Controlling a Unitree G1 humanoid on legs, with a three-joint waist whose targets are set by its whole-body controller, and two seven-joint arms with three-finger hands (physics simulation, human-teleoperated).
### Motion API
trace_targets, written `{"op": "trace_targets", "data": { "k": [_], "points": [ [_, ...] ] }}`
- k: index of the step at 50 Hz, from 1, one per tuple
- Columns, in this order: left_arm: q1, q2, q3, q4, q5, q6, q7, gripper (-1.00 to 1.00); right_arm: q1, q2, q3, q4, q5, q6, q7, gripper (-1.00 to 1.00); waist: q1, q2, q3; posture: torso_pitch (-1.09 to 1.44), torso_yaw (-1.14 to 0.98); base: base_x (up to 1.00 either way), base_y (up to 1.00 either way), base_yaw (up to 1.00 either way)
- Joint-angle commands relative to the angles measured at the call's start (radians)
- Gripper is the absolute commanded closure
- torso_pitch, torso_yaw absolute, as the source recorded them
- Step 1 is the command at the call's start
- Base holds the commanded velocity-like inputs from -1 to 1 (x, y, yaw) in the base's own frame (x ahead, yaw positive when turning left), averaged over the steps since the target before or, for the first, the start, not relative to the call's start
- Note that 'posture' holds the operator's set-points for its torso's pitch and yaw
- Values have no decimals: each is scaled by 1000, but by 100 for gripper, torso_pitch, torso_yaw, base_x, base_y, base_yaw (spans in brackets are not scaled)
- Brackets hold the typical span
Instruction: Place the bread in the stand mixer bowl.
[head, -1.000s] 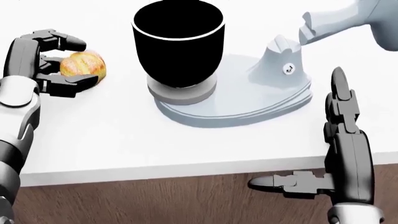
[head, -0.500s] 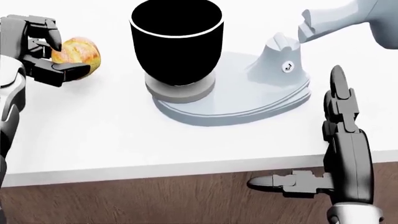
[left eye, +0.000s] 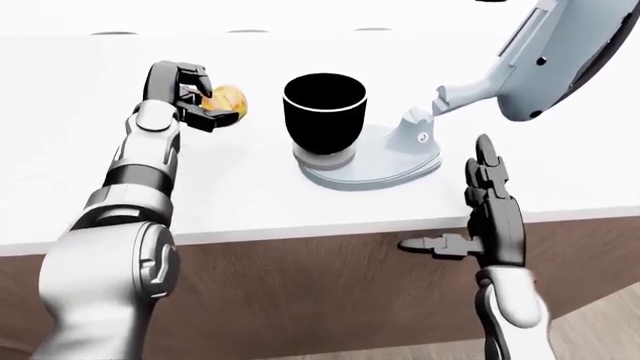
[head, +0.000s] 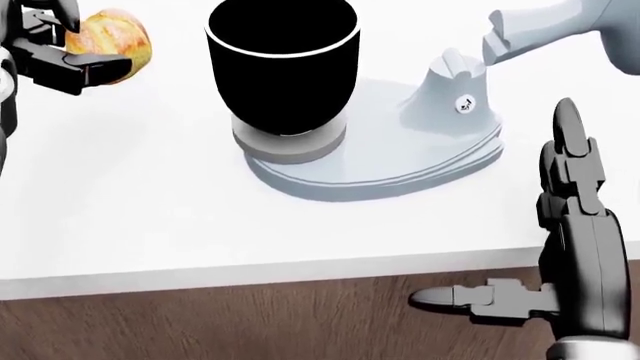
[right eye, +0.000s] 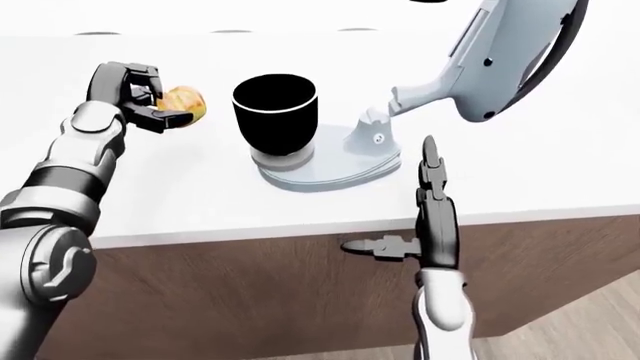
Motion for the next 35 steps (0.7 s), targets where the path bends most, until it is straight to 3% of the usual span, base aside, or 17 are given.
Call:
{"op": "trace_targets", "data": {
  "k": [1, 18, 35],
  "points": [
    [-52, 16, 3, -49, -6, -31, 5, 100, -17, -4, -3, -43, -3, -23, -2, -98, 0, 4, -27, 0, 0, 0, 0, 0],
    [-126, 44, 0, -59, -7, -7, -9, 100, -24, -4, -11, -49, -1, -28, 0, -98, -2, 4, -22, 0, 0, 0, 0, 0],
    [-210, 25, -12, -62, 9, 13, -18, 100, -24, -10, -29, -72, 10, -36, 6, -98, -1, 0, -17, 0, 0, 0, 0, 0]
  ]
}}
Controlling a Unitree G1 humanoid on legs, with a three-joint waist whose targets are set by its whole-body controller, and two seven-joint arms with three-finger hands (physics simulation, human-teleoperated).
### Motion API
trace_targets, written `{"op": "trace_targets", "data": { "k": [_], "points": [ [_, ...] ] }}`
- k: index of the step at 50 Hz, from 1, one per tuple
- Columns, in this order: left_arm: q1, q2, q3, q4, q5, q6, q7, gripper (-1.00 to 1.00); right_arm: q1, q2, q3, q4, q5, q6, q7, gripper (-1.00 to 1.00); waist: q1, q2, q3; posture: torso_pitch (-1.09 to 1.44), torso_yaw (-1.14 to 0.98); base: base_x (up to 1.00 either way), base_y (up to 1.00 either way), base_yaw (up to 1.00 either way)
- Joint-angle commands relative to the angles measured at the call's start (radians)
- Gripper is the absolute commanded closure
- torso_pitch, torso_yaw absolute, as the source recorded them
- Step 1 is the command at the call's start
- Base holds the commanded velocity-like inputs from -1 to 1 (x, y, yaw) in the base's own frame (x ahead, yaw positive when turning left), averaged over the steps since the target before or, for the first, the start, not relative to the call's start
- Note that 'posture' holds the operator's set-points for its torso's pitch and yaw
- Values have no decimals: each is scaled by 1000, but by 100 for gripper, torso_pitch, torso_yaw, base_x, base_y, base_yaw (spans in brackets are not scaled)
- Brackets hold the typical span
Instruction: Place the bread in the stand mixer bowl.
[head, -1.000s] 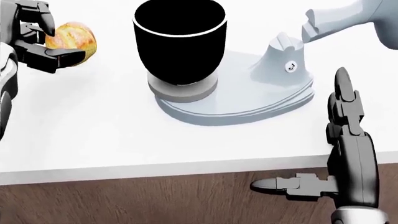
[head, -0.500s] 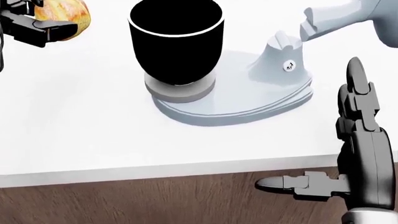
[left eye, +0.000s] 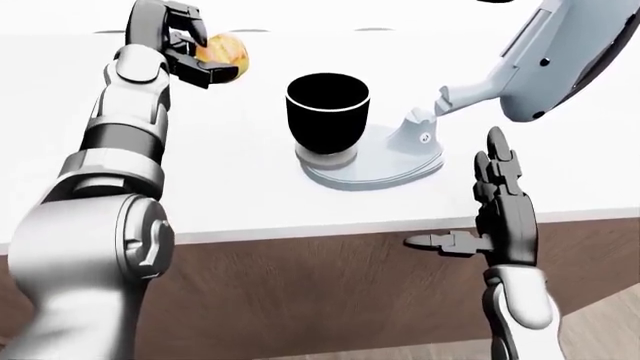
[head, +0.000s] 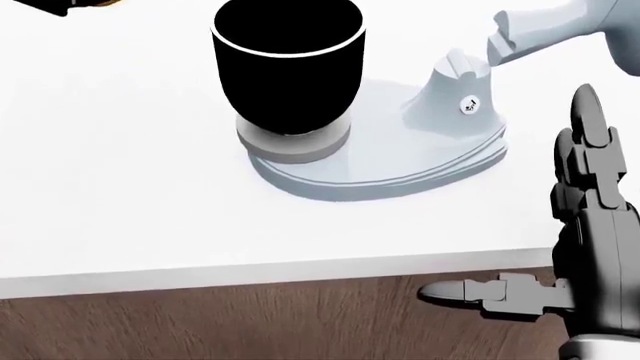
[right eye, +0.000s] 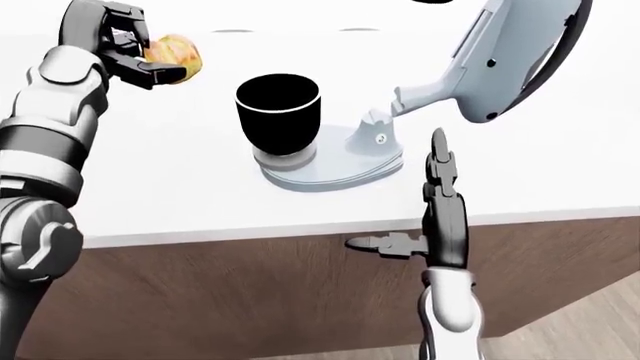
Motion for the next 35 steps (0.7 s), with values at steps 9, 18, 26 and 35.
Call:
{"op": "trace_targets", "data": {
  "k": [9, 18, 26, 35],
  "points": [
    [-81, -8, -3, -44, 6, -20, 0, 100, -10, -3, -11, -48, 8, -40, -4, -98, 0, -1, -24, 0, 0, 0, 0, 0],
    [-110, -38, -11, -46, 12, -17, -4, 100, -8, -3, -12, -51, 12, -44, -4, -98, 1, -4, -23, 0, 0, 0, 0, 0],
    [-126, -75, -20, -48, 19, -22, 3, 100, -1, -2, -17, -52, 19, -56, -2, -98, 3, -8, -22, 0, 0, 0, 0, 0],
    [-122, -103, -28, -51, 23, -48, 1, 100, -2, -3, -16, -64, 17, -49, 0, -98, 2, -9, -23, 0, 0, 0, 0, 0]
  ]
}}
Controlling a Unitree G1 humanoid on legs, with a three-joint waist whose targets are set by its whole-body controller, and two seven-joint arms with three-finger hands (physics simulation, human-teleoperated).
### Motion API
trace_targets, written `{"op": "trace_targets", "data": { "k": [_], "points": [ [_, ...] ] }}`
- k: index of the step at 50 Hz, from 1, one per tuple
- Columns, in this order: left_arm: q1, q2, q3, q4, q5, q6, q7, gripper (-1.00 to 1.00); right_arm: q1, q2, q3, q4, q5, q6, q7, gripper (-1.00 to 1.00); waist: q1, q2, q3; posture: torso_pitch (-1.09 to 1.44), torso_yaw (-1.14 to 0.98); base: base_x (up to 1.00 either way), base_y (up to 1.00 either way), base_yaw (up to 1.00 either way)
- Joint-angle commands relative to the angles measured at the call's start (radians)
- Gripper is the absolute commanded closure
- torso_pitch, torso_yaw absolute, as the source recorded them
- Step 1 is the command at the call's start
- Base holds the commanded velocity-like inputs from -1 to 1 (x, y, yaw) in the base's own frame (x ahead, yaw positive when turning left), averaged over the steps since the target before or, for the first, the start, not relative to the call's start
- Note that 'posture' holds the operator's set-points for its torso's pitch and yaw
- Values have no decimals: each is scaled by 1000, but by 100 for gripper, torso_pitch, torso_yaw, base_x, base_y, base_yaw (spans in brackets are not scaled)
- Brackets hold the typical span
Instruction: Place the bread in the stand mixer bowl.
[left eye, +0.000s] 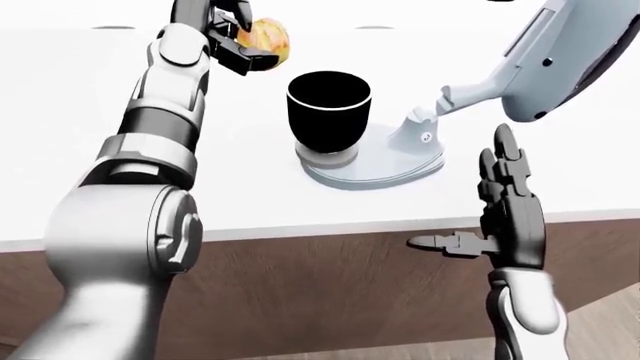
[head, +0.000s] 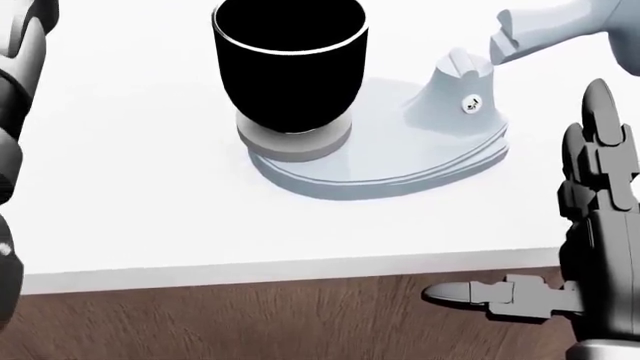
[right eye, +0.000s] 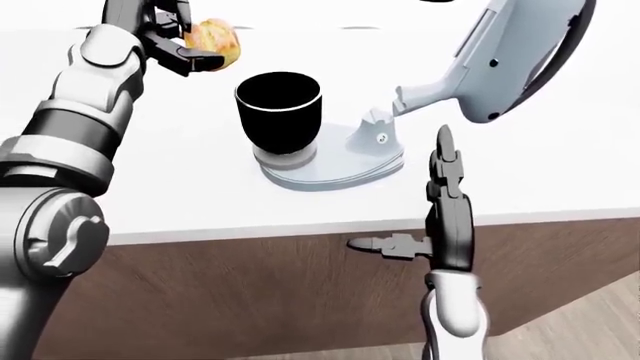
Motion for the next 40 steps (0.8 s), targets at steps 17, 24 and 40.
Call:
{"op": "trace_targets", "data": {
  "k": [17, 24, 40],
  "points": [
    [-51, -28, -12, -38, 32, -59, 27, 100, -11, -8, -19, -72, 1, -11, 5, -98, 1, -4, -27, 0, 0, 0, 0, 0],
    [-43, -50, -14, -38, 39, -65, 30, 100, -10, -6, -18, -81, -3, -9, 5, -98, 1, -5, -27, 0, 0, 0, 0, 0],
    [-42, -93, -20, -35, 43, -69, 35, 100, -4, -4, -19, -107, -7, 1, 9, -98, 1, -7, -27, 0, 0, 0, 0, 0]
  ]
}}
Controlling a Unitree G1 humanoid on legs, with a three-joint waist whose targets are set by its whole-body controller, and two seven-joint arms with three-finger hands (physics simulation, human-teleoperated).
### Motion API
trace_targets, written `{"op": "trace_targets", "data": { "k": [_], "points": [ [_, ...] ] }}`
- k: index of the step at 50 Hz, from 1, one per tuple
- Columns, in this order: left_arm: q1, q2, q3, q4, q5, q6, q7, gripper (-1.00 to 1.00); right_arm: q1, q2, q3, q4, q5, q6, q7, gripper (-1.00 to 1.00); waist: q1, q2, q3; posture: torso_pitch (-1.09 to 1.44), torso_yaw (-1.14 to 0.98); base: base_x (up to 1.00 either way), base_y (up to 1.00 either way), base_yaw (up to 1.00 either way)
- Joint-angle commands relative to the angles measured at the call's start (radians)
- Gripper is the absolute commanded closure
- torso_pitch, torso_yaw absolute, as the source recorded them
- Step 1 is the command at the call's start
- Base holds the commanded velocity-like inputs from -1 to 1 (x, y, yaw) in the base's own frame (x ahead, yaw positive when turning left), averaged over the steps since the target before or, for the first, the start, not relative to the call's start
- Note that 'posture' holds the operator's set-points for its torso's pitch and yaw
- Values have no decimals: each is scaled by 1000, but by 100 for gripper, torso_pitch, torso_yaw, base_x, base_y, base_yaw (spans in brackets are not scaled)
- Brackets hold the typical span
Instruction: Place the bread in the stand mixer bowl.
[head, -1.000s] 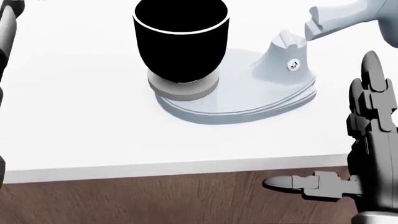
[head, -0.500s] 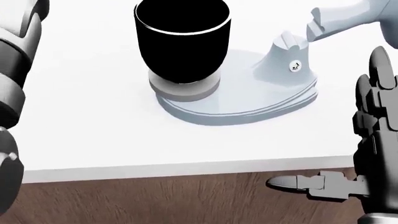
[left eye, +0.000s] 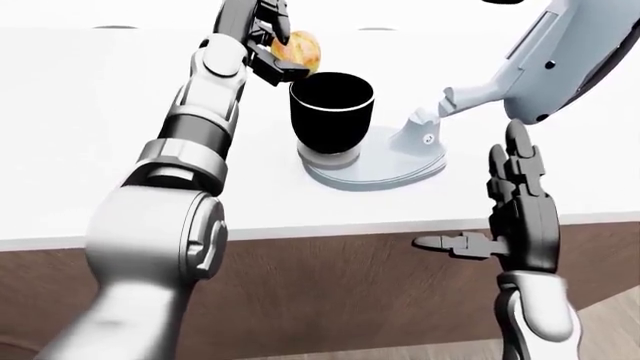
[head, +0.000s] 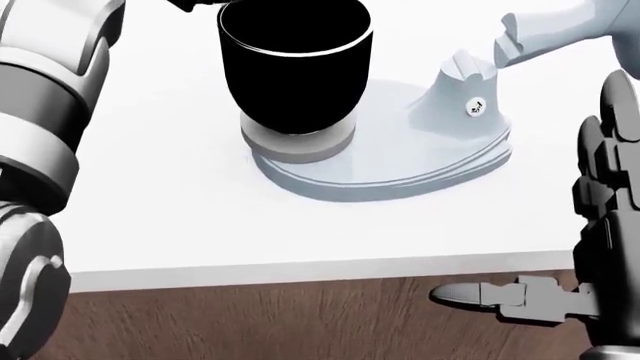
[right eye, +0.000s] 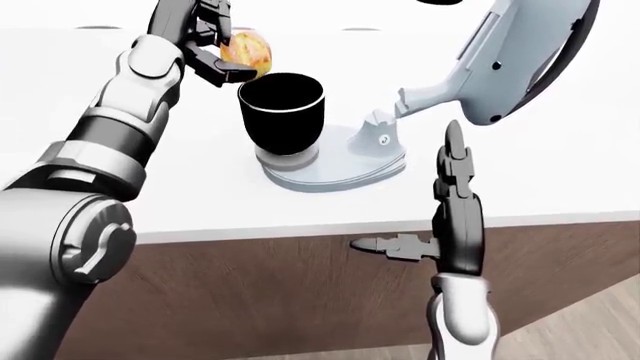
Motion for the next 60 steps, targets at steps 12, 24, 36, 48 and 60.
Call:
{"op": "trace_targets", "data": {
  "k": [12, 24, 36, 48, 60],
  "points": [
    [-52, -29, -3, -39, -1, -20, 18, 100, -14, -5, -11, -58, 2, -16, 2, -98, 1, -4, -26, 0, 0, 0, 0, 0],
    [-40, -46, -4, -38, -1, -13, 6, 100, -12, -4, -16, -76, -1, -7, 5, -98, 1, -5, -26, 0, 0, 0, 0, 0],
    [-36, -54, -4, -35, 1, -6, -3, 100, -11, -4, -16, -79, -1, -7, 5, -98, 1, -6, -28, 0, 0, 0, 0, 0],
    [-51, -71, 1, -38, -15, -22, 8, 100, -16, -4, -11, -68, -2, -10, 3, -98, 3, -7, -29, 0, 0, 0, 0, 0],
    [-52, -84, -6, -39, -24, -25, 3, 100, -17, -4, -9, -65, -1, -13, 3, -98, 2, -8, -28, 0, 0, 0, 0, 0]
  ]
}}
